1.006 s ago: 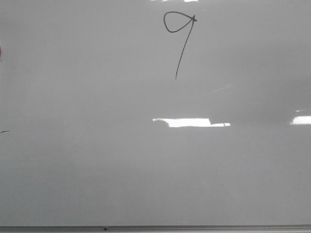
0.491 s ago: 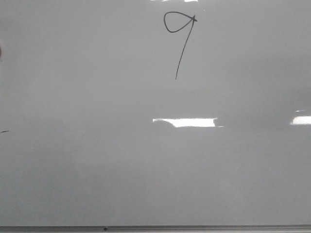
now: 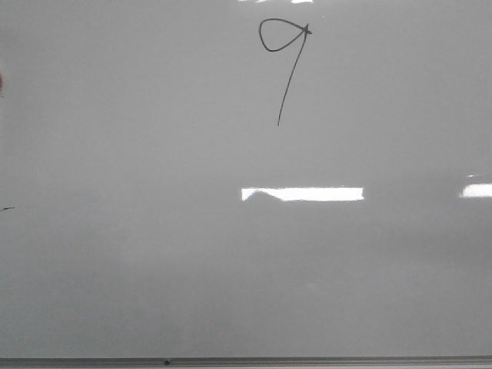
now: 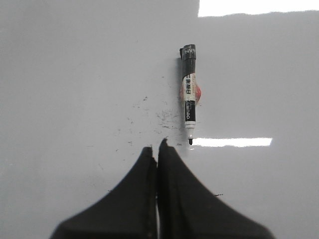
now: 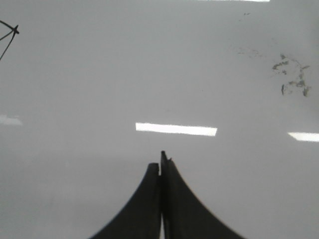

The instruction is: Write number 9 on whiteboard

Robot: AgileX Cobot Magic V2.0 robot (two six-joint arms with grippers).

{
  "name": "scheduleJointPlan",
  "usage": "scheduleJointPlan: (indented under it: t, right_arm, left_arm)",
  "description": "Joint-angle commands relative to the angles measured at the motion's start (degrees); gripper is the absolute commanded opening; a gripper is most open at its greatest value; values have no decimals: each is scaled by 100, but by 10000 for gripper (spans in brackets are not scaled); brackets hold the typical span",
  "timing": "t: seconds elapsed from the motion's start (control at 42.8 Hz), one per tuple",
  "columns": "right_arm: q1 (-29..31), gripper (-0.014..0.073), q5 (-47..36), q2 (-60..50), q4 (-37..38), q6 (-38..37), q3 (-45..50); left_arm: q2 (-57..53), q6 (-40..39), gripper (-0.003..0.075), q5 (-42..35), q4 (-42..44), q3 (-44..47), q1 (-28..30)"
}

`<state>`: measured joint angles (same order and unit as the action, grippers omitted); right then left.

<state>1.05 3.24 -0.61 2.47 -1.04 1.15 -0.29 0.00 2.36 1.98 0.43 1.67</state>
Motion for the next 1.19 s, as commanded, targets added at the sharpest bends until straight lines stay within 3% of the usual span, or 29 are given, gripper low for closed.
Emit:
scheduleJointPlan:
  t: [0.0,1.17]
  right_arm:
    - [25,-68,-776,-103,-110,14,13]
    - [-68,-68,-961,-108,-391,14,20]
  left_arm:
    - [-107,0,-19,-470,-56,-1,11]
    - [-107,0,-19,-470,-56,-1,11]
